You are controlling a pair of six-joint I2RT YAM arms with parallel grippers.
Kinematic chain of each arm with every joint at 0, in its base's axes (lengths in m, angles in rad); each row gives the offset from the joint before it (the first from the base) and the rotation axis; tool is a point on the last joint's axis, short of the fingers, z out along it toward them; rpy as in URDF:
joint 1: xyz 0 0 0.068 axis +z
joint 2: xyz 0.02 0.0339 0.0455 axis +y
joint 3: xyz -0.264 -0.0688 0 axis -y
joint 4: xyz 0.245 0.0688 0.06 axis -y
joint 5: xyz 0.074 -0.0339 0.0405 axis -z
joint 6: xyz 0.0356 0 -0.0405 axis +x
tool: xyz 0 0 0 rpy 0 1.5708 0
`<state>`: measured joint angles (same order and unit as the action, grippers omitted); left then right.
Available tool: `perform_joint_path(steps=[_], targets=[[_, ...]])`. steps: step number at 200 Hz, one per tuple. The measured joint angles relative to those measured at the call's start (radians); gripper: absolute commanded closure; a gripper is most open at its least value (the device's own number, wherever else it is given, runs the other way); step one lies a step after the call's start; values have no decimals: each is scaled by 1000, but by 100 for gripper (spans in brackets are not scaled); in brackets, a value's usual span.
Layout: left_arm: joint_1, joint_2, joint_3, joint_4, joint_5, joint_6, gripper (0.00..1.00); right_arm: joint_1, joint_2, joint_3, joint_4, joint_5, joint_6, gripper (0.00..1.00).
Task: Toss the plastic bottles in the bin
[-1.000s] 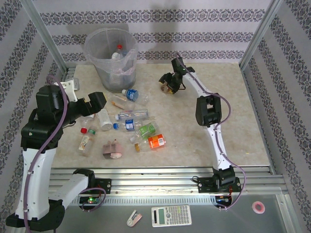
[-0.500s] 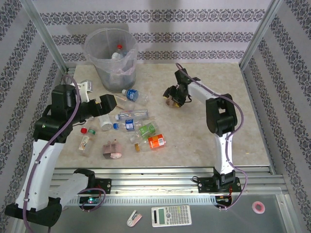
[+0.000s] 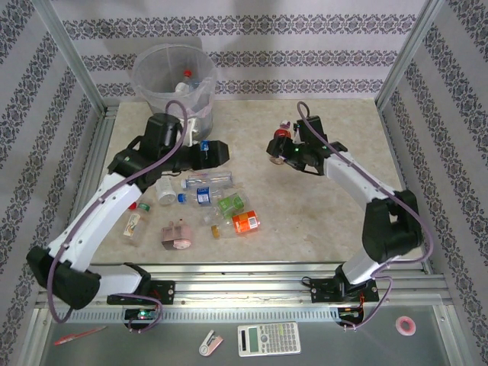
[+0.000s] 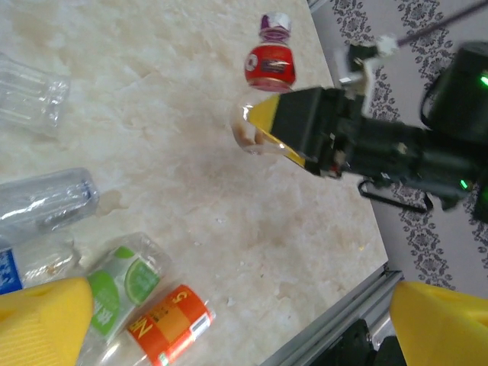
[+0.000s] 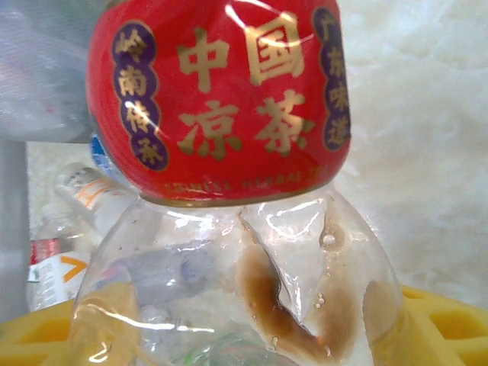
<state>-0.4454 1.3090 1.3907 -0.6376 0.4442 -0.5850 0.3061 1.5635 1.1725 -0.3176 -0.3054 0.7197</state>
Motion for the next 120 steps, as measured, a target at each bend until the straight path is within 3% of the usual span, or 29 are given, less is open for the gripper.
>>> perform_joint_path(steps=[120], targets=[[-74, 366, 321, 56, 82, -49, 3, 66, -309, -129, 45, -82, -100, 59]])
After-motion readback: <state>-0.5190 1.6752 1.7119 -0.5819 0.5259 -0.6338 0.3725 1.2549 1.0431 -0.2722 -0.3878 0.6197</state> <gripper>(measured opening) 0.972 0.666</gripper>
